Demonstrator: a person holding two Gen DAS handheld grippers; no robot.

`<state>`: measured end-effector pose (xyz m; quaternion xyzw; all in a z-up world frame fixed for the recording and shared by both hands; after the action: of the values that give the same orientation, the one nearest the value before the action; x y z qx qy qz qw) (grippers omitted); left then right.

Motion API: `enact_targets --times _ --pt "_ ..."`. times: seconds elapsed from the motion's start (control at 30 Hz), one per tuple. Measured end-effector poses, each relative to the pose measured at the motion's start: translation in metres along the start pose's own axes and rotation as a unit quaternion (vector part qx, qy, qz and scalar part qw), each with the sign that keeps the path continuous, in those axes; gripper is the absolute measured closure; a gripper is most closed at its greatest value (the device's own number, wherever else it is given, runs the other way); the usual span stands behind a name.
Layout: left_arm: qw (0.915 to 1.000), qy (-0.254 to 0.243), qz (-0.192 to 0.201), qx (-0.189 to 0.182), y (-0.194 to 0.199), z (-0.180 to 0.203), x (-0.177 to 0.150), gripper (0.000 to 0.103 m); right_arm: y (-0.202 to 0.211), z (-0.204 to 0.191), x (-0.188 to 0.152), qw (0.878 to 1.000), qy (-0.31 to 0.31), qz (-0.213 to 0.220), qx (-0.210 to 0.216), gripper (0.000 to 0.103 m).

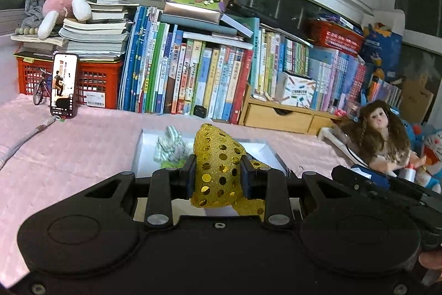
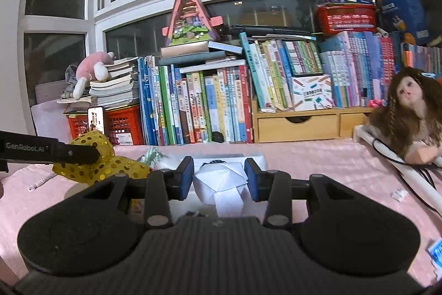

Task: Organize soft objects
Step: 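Carry the yellow ball over the tray with the left tool while the right carries the tissue, then open the left tool to drop the yellow balls while the right tool drops the tissue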

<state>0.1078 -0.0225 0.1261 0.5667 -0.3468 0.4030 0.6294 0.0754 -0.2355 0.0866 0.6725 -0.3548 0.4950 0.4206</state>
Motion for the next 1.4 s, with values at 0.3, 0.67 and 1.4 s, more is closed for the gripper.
enact_targets --times 0.3,0.67,1.4 --pt "0.9998 0.013 -0.008 0.012 -0.032 -0.015 0.033 0.074 -0.034 0.001 0.021 1.000 0.006 -0.024 0.010 0.058" --pt "0.9985 0.015 -0.029 0.044 -0.086 -0.033 0.073 0.074 -0.088 0.016 0.051 0.997 0.006 -0.076 0.011 0.058" --pt "0.9739 0.091 -0.205 0.034 -0.209 -0.065 0.054 0.073 -0.192 0.074 0.042 0.979 -0.074 -0.188 -0.031 0.058"
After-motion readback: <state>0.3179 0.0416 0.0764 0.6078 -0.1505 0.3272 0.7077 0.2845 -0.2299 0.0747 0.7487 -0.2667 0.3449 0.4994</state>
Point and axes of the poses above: each gripper's, at about its wrist camera, not at the fingertips, and y roughly against the way its jaws point, z to its right, x to its top, the point moved 1 cm from there along -y, roughly the way its jaws point, and after that the axes turned 13 degrees about x, right-handed, at the moved point
